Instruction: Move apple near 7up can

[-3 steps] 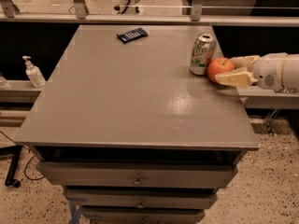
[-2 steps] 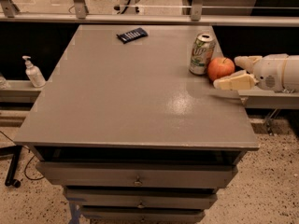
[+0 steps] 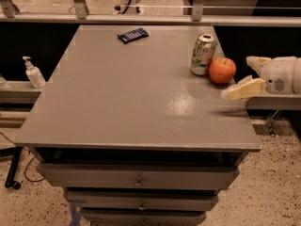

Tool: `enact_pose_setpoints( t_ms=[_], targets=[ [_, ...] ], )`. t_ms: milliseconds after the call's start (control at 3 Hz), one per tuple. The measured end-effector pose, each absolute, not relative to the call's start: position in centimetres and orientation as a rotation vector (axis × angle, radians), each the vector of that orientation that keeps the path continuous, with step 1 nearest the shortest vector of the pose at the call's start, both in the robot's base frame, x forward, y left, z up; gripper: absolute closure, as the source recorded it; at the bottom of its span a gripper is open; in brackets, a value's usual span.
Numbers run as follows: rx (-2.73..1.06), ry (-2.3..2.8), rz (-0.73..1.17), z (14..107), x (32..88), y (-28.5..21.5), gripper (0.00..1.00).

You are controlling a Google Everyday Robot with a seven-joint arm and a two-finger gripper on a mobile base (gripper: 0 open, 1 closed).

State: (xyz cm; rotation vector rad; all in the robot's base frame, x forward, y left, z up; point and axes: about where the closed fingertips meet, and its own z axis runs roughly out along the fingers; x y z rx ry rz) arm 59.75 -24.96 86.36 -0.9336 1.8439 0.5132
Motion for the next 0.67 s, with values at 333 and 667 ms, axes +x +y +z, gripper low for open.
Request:
enact_pose_setpoints(
  t_ms=[333, 667],
  targets=[
    [-0.972, 1.812, 0.445, 90.23, 56.65, -27.35, 0.00],
    [-0.978, 1.809, 0.448, 90.36, 56.48, -27.18, 0.00]
  ],
)
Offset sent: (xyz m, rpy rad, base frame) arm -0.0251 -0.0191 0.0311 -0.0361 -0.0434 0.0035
